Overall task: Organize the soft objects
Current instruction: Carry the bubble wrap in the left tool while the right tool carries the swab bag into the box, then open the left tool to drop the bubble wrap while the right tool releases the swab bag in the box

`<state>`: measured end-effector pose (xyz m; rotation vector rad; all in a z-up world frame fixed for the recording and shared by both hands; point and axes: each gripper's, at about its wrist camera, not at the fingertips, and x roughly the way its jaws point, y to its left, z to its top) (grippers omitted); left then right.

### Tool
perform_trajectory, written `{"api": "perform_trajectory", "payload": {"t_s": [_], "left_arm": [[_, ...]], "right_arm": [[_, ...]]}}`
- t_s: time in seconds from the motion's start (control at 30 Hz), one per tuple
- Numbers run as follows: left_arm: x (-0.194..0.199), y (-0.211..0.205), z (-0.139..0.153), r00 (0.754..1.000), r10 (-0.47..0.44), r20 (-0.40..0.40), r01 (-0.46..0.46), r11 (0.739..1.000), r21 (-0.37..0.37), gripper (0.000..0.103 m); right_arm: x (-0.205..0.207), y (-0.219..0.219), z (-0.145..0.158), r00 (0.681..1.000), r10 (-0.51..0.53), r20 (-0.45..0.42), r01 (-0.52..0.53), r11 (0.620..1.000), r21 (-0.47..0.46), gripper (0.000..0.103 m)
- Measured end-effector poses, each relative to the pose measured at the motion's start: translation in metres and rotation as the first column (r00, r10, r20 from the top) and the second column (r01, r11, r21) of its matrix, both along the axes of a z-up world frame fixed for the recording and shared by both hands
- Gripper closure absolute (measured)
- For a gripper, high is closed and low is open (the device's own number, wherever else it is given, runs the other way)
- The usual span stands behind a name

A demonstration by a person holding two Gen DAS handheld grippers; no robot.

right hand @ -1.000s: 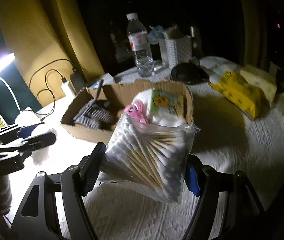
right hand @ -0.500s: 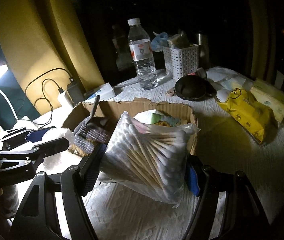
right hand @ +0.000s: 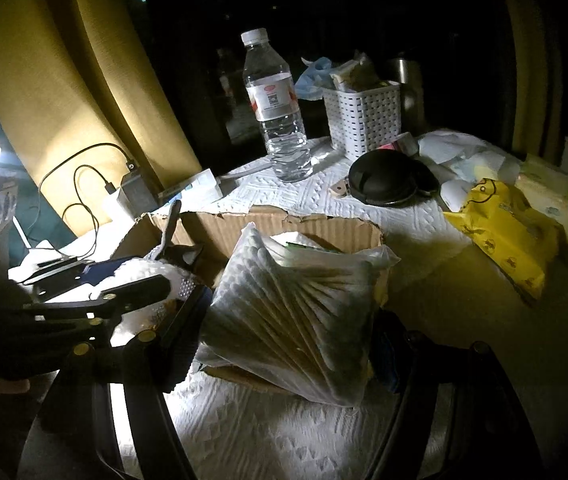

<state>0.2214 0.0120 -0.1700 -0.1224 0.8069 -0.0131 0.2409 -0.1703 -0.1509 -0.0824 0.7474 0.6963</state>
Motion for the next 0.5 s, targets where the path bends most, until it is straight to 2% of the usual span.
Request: {"api": "perform_trajectory", "payload": {"t_s": [0.2, 0.33, 0.4, 0.5], "left_arm": [[0.014, -0.001, -0.006, 1.0, 0.011, 0.006, -0.011, 1.0, -0.016, 0.058], [0.021, -0.002, -0.011, 0.999, 0.012, -0.032, -0.013, 1.0, -0.024, 0.056], [0.021, -0.002, -0.012, 0.999, 0.015, -0.038, -0.016, 1.0, -0.019, 0.052], [0.018, -0.001, -0.01, 0.999, 0.019, -0.037, -0.02, 1.0, -0.015, 0.051]], "right_arm": [[0.006, 0.003, -0.005, 1.0, 0.009, -0.006, -0.009, 1.0, -0.002, 0.029], [0.009, 0.004, -0.008, 1.0, 0.004, -0.017, -0.004, 1.0, -0.007, 0.028], [0.009, 0.004, -0.01, 1.0, 0.005, -0.024, -0.005, 1.0, -0.008, 0.028], [0.008, 0.006, -0.012, 1.0, 0.01, -0.03, -0.01, 1.0, -0.012, 0.025]]}}
